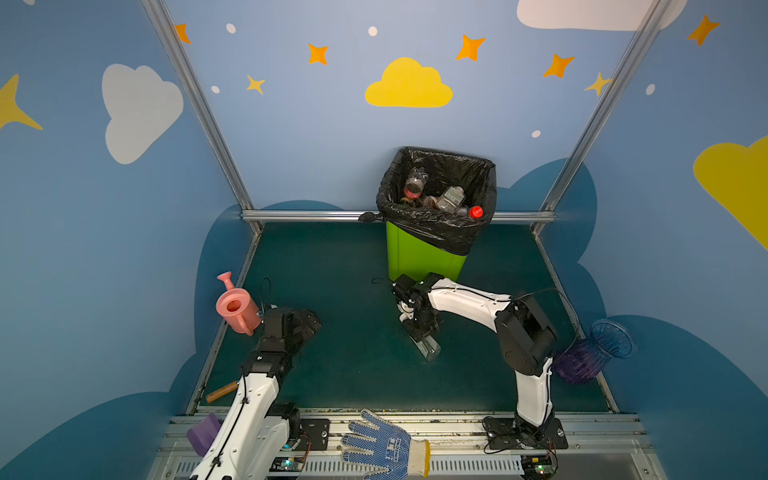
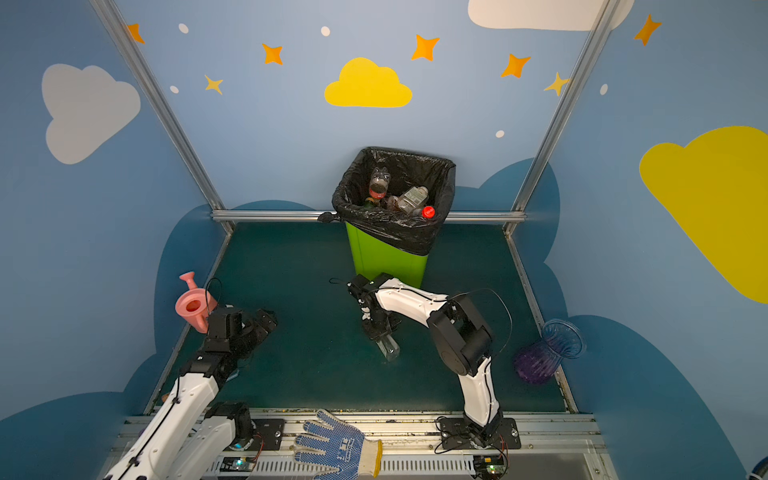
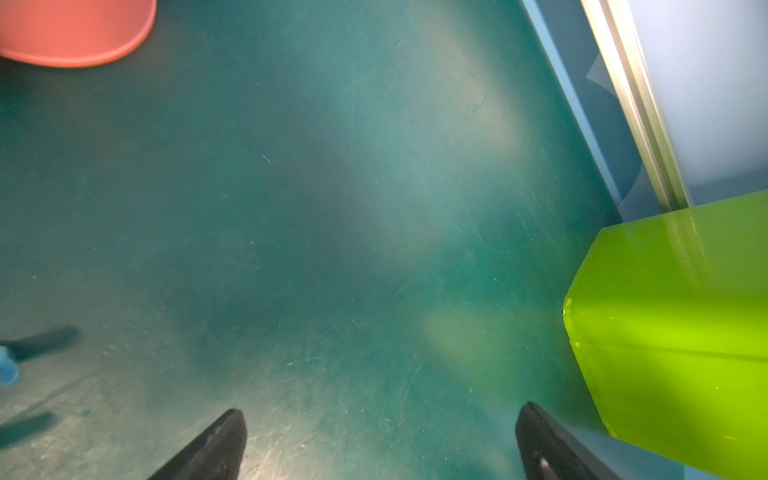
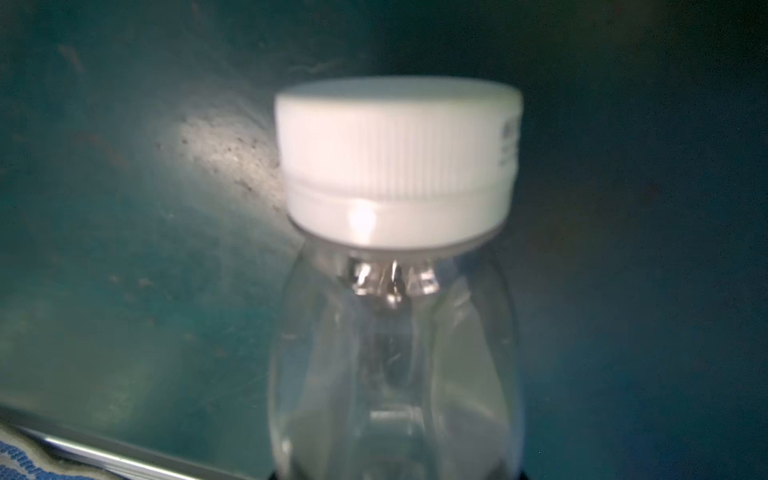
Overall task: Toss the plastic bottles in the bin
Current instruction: 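Close the right gripper on the last clear white-capped bottle and lift it, then carry the clear bottle over the bin with the right gripper and release it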
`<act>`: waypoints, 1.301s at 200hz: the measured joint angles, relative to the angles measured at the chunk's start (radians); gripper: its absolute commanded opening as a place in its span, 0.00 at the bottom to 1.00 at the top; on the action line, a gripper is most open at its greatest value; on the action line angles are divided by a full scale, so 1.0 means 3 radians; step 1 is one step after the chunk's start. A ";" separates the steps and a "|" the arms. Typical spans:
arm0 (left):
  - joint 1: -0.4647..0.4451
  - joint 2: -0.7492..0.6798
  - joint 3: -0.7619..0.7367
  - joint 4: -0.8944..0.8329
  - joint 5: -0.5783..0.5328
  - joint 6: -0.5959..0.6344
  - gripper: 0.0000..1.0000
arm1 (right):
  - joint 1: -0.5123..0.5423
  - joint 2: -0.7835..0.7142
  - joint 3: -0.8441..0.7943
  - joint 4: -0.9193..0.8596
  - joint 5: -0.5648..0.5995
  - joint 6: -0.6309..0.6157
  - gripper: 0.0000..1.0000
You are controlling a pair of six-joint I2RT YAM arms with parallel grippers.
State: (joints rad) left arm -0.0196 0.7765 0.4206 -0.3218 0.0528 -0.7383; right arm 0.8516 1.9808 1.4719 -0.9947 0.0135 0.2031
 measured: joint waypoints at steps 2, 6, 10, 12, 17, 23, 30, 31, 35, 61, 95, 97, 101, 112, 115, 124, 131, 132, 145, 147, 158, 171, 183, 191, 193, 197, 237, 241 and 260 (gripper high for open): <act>0.0000 0.0001 0.0000 0.0000 -0.0003 0.0000 1.00 | 0.0000 -0.0004 -0.0004 0.0003 0.0000 -0.0004 0.25; 0.0000 0.0001 0.0000 -0.0003 -0.0005 0.0000 1.00 | 0.0000 -0.0029 -0.0013 0.0009 0.0000 0.0000 0.24; 0.0000 0.0003 0.0000 -0.0003 -0.0008 0.0000 1.00 | 0.0000 -0.0053 -0.0027 0.0015 0.0000 0.0003 0.24; 0.0000 0.0003 0.0000 -0.0003 -0.0009 0.0000 1.00 | 0.0000 -0.0074 -0.0032 0.0018 0.0000 0.0001 0.24; 0.0000 0.0003 0.0000 -0.0003 -0.0013 0.0000 1.00 | 0.0000 -0.0126 -0.0051 0.0024 0.0000 0.0003 0.24; 0.0000 0.0003 0.0000 -0.0003 -0.0020 -0.0001 1.00 | 0.0000 -0.0217 -0.0065 0.0023 0.0003 0.0005 0.24; 0.0000 0.0005 0.0000 -0.0001 -0.0032 -0.0005 1.00 | 0.0000 -0.0346 -0.0069 0.0023 0.0009 0.0005 0.24; 0.0000 0.0006 0.0000 -0.0001 -0.0033 -0.0005 1.00 | 0.0000 -0.0374 -0.0069 0.0024 0.0010 0.0006 0.24; 0.0000 0.0011 0.0000 0.0000 -0.0038 -0.0006 1.00 | 0.0000 -0.0459 -0.0069 0.0036 0.0013 0.0005 0.24; 0.0000 0.0117 0.0000 0.0014 -0.0078 -0.0009 1.00 | 0.0003 -0.1255 0.0057 0.0066 0.0097 -0.0014 0.26; 0.0000 0.0334 0.0017 0.0013 -0.0145 -0.0008 1.00 | 0.0058 -0.2394 0.0437 0.0366 0.0481 -0.0280 0.28; 0.0000 0.0348 0.0023 0.0010 -0.0148 -0.0006 1.00 | 0.0067 -0.2459 0.0451 0.0401 0.0501 -0.0308 0.28; 0.0000 0.0383 0.0036 0.0009 -0.0154 -0.0006 1.00 | 0.0086 -0.2613 0.0481 0.0465 0.0575 -0.0370 0.28; 0.0000 0.0462 0.0081 0.0006 -0.0170 -0.0003 1.00 | 0.0137 -0.2977 0.0548 0.0660 0.0762 -0.0549 0.28; 0.0000 0.0487 0.0099 0.0005 -0.0175 -0.0001 1.00 | 0.0149 -0.3095 0.0563 0.0734 0.0809 -0.0609 0.28; 0.0000 0.0547 0.0154 -0.0003 -0.0188 -0.0001 1.00 | 0.0175 -0.3361 0.0581 0.0955 0.0921 -0.0764 0.29; 0.0000 0.0604 0.0206 -0.0008 -0.0195 0.0000 1.00 | 0.0181 -0.3559 0.0581 0.1138 0.1002 -0.0884 0.30; 0.0000 0.0615 0.0215 -0.0009 -0.0195 0.0001 1.00 | 0.0181 -0.3577 0.0581 0.1152 0.1008 -0.0886 0.31; 0.0000 0.0717 0.0303 -0.0013 -0.0189 0.0005 1.00 | 0.0182 -0.3887 0.0584 0.1514 0.1144 -0.1134 0.33; 0.0001 0.0738 0.0315 -0.0013 -0.0186 0.0006 1.00 | 0.0181 -0.3919 0.0586 0.1567 0.1166 -0.1165 0.33; 0.0001 0.0823 0.0374 -0.0013 -0.0153 0.0008 1.00 | 0.0181 -0.4028 0.0596 0.1816 0.1255 -0.1348 0.34; 0.0000 0.0923 0.0413 -0.0006 -0.0109 0.0010 1.00 | 0.0179 -0.4016 0.0621 0.2087 0.1367 -0.1534 0.36; 0.0000 0.0998 0.0418 0.0008 -0.0060 0.0008 1.00 | 0.0130 -0.3850 0.0685 0.2230 0.1419 -0.1665 0.38; 0.0000 0.1041 0.0418 0.0009 -0.0033 0.0005 1.00 | 0.0046 -0.3655 0.0787 0.2256 0.1383 -0.1689 0.39; 0.0000 0.1049 0.0418 0.0010 -0.0028 0.0004 1.00 | 0.0011 -0.3587 0.0819 0.2265 0.1366 -0.1681 0.40; 0.0000 0.1068 0.0418 0.0014 -0.0015 0.0004 1.00 | -0.0081 -0.3465 0.0898 0.2243 0.1302 -0.1656 0.40; -0.0010 0.1143 0.0432 0.0025 0.0072 0.0005 1.00 | -0.1139 -0.1500 0.2324 0.1631 0.0172 -0.1025 0.85; -0.0010 0.1146 0.0443 0.0019 0.0078 0.0006 1.00 | -0.1172 -0.1251 0.2566 0.1492 0.0145 -0.1003 0.90; -0.0015 0.1143 0.0516 0.0003 0.0088 0.0029 1.00 | -0.1256 -0.0332 0.3454 0.0843 0.0132 -0.0881 0.98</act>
State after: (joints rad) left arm -0.0242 1.1194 0.5755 -0.3210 0.0792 -0.7296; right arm 0.4747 1.8812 2.5080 -0.7418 0.0532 -0.0612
